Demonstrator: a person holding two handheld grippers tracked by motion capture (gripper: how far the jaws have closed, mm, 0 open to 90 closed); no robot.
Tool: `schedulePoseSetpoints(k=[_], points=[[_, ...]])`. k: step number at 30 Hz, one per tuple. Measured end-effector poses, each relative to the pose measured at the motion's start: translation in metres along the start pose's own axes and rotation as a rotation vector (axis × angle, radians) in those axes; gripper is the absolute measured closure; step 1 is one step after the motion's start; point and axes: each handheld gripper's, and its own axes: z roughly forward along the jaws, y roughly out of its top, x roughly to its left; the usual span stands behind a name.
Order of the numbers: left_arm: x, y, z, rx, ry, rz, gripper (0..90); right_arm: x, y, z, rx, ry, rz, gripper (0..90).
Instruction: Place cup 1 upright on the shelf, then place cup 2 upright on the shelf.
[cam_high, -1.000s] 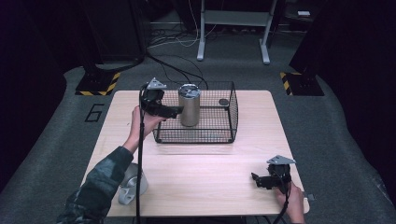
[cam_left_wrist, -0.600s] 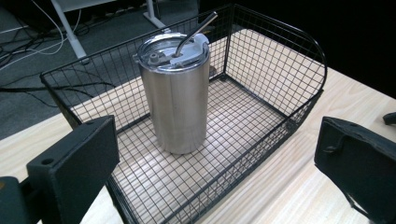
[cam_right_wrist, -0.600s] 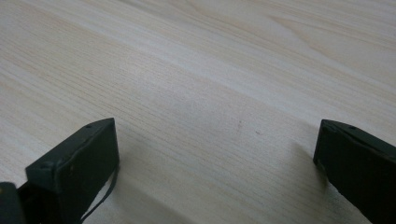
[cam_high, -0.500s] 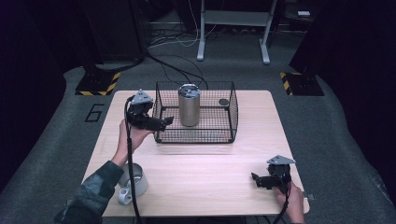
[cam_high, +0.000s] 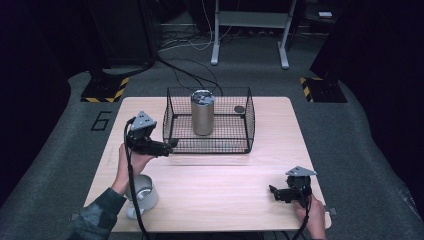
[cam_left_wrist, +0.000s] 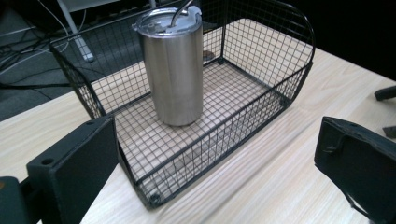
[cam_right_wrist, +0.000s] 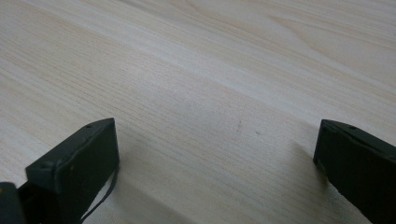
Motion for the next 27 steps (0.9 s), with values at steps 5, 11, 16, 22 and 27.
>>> schedulePoseSetpoints(k=[5, 11, 16, 22, 27], points=[[-0.004, -0.013, -0.01, -0.006, 0.013, 0.002, 0.0, 0.0, 0.0, 0.0, -0.001, 0.0, 0.0, 0.0], [-0.006, -0.03, -0.023, -0.017, 0.012, -0.013, 0.0, 0.0, 0.0, 0.0, -0.001, 0.0, 0.002, 0.0], [-0.008, -0.047, -0.033, -0.028, 0.02, -0.03, 0.0, 0.0, 0.0, 0.0, -0.003, 0.0, 0.001, 0.0], [-0.012, -0.063, -0.044, -0.031, 0.036, -0.037, 0.0, 0.0, 0.0, 0.0, -0.002, -0.001, 0.0, 0.0], [-0.015, -0.076, -0.054, -0.033, 0.046, -0.049, 0.0, 0.0, 0.0, 0.0, -0.001, -0.001, 0.0, 0.0]])
